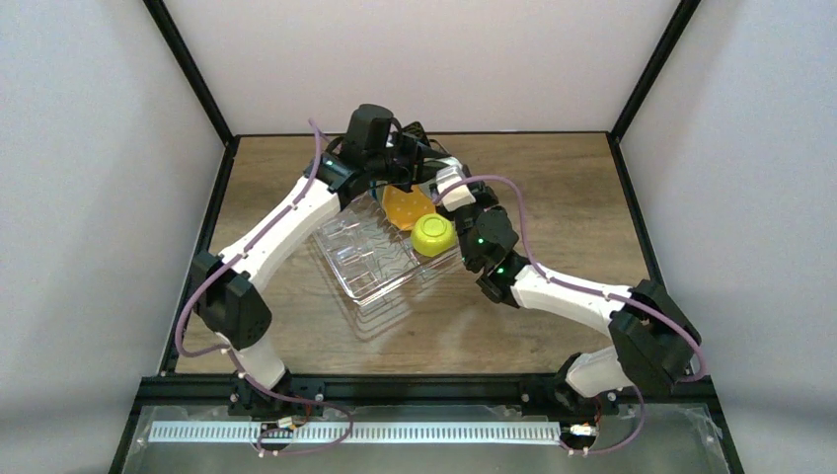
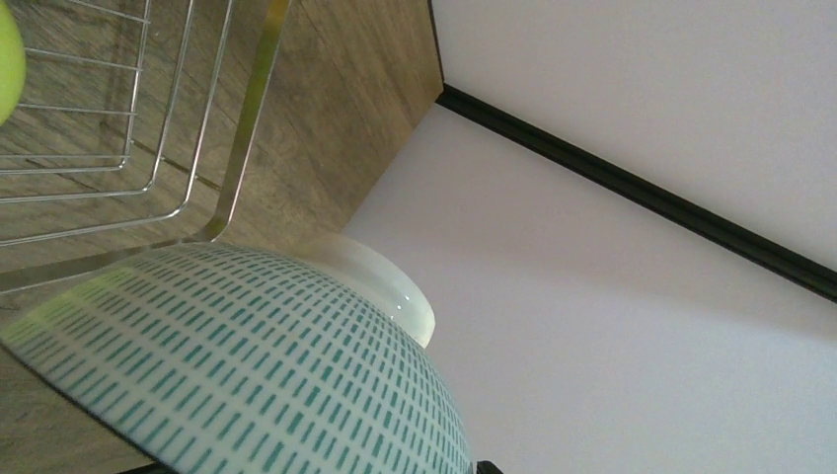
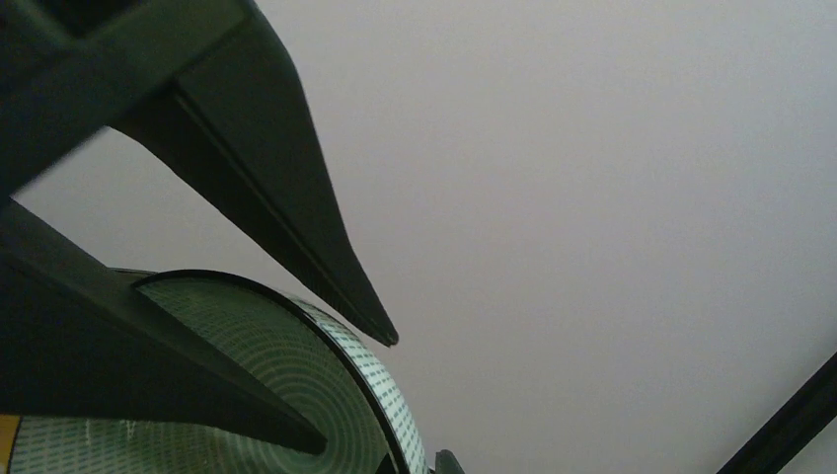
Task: Load the mixed dishes into the dish rack
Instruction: Pass from the right arm to the left
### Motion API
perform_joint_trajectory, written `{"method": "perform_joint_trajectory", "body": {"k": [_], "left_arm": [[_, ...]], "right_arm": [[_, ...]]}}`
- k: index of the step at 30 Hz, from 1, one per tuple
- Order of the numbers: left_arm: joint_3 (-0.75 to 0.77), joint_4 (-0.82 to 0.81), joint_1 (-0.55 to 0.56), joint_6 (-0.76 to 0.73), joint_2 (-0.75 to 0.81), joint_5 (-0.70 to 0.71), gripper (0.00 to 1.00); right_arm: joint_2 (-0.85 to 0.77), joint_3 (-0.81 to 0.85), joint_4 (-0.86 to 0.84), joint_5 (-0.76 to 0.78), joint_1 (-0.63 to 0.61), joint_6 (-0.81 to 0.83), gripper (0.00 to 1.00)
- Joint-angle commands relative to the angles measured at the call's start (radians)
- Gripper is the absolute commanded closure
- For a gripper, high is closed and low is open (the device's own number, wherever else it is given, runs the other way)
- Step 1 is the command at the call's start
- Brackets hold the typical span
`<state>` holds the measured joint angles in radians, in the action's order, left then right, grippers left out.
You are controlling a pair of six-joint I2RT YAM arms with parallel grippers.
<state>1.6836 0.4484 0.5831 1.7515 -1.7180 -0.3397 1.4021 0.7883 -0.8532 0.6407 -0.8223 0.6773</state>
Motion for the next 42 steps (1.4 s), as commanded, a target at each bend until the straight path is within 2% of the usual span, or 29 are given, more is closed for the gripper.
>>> {"method": "perform_joint_trajectory", "body": {"k": [1,8,16,27,31,32,34,40,42], "left_arm": [[0.033,-0.056,-0.011,-0.015,-0.042,0.06,0.44],[0.04,-0.054,-0.011,-0.035,-0.059,0.072,0.61],[0.042,-0.078,-0.009,-0.06,-0.076,0.077,0.95],[0.026,-0.132,-0.009,-0.123,-0.07,0.103,0.97],[-0.033,-0.215,-0.01,-0.13,-0.046,0.095,0.97],[-0.048,-0.233,-0.011,-0.131,-0.042,0.093,0.97],[-0.076,-0.259,-0.011,-0.137,-0.033,0.093,0.97],[-0.17,-0.358,-0.014,-0.145,-0.002,0.093,0.97],[-0.197,-0.394,-0.014,-0.148,0.007,0.091,0.97]], "right_arm": [[0.003,0.005,-0.115,-0.042,-0.052,0.029,0.99],[0.004,-0.004,-0.138,-0.022,-0.086,0.074,0.99],[-0.003,-0.021,-0.131,-0.008,-0.095,0.079,0.99],[0.002,-0.026,-0.123,0.014,-0.095,0.061,1.0],[0.001,-0.028,-0.129,0.038,-0.095,0.058,0.99],[0.0,-0.026,-0.129,0.042,-0.095,0.057,0.95],[-0.002,-0.027,-0.126,0.053,-0.095,0.059,0.79],[-0.021,-0.025,-0.104,0.074,-0.094,0.044,0.41],[-0.029,-0.023,-0.088,0.081,-0.093,0.028,0.34]]}}
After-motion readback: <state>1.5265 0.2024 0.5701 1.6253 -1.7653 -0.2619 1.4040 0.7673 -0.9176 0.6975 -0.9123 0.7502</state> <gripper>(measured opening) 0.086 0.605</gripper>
